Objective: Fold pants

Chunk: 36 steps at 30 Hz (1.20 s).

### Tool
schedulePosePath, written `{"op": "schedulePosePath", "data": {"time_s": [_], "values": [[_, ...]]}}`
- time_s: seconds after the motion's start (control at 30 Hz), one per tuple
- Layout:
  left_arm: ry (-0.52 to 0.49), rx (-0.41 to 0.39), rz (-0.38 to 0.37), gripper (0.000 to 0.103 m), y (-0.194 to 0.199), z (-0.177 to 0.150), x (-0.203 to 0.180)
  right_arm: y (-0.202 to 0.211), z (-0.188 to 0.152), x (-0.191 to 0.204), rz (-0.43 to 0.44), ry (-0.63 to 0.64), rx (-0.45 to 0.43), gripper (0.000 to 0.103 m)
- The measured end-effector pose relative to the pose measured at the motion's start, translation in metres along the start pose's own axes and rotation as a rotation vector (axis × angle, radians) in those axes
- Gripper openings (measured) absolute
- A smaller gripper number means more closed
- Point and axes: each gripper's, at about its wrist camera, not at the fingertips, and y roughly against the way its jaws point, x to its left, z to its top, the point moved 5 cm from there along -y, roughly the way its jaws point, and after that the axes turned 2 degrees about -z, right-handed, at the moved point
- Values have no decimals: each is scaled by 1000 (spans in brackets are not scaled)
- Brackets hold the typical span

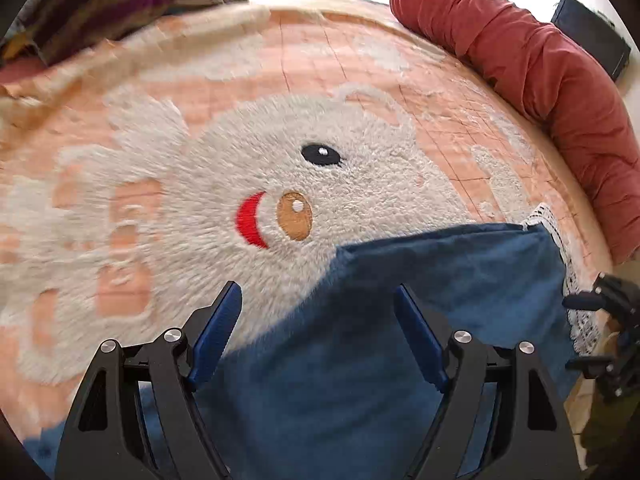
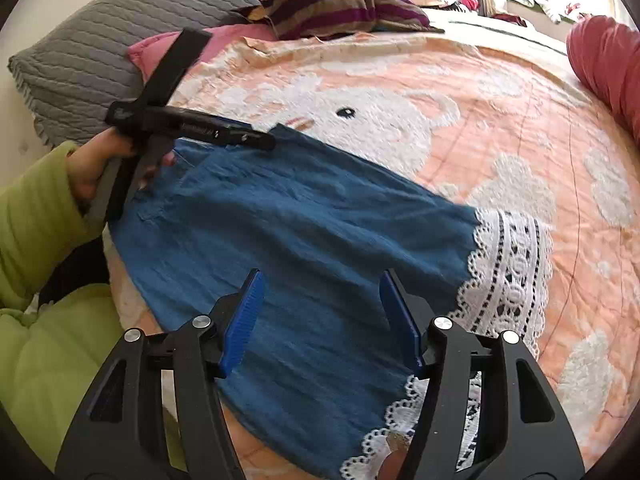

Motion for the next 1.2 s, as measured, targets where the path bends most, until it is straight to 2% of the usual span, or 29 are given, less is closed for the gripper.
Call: {"op": "schedulePosePath", "data": {"time_s": [0.1,0.13,0.17,0.2,0.23,0.27,0.3,0.4,0.43,0.57,0.63,0.7,0.77,0.8,0.83,0.97,1.03,1.1,1.2], "values": [[30,15,-69,78,-15,0,0,-9,-11,-14,-12,-47,37,53],[25,9,-76,74,-16,-1,-2,-11,-14,-16,-8,-58,43,53],[22,3,-83,64,-15,-1,-5,-13,-17,-18,-2,-71,44,53],[21,-3,-107,31,-13,1,-7,-12,-19,-19,3,-77,40,53],[23,-11,-126,18,-12,3,-8,-12,-20,-18,5,-80,35,53],[22,-23,-124,14,-8,5,-9,-12,-20,-18,3,-79,36,53],[26,-41,-162,5,-2,9,-11,-12,-21,-18,2,-78,38,54],[31,-117,-166,5,13,21,-7,-15,-21,-16,-7,-65,47,56],[44,-119,-176,5,12,21,-4,-16,-21,-15,-8,-63,49,57],[46,-57,-147,6,-14,5,-2,-6,-14,-18,1,-68,33,57],[77,-69,-168,7,-16,1,1,11,1,-31,-21,-96,-35,57],[94,-71,-175,10,-15,1,4,30,20,-56,-82,-152,-115,57],[92,-71,-171,10,-14,1,3,36,34,-89,-136,-221,-140,57],[86,-72,-163,10,-14,0,3,33,37,-104,-153,-255,-123,56],[78,-71,-156,10,-13,1,1,27,39,-117,-154,-289,-96,52],[59,-75,-135,10,-15,1,-4,-8,42,-146,-103,-353,-4,44],[63,-75,-134,10,-14,0,-3,-25,35,-149,-81,-374,41,33],[63,-76,-132,10,-14,-1,-5,-29,28,-143,-95,-347,41,31],[45,-83,-119,10,-11,-3,-7,-21,25,-134,-72,-307,13,19]]}}
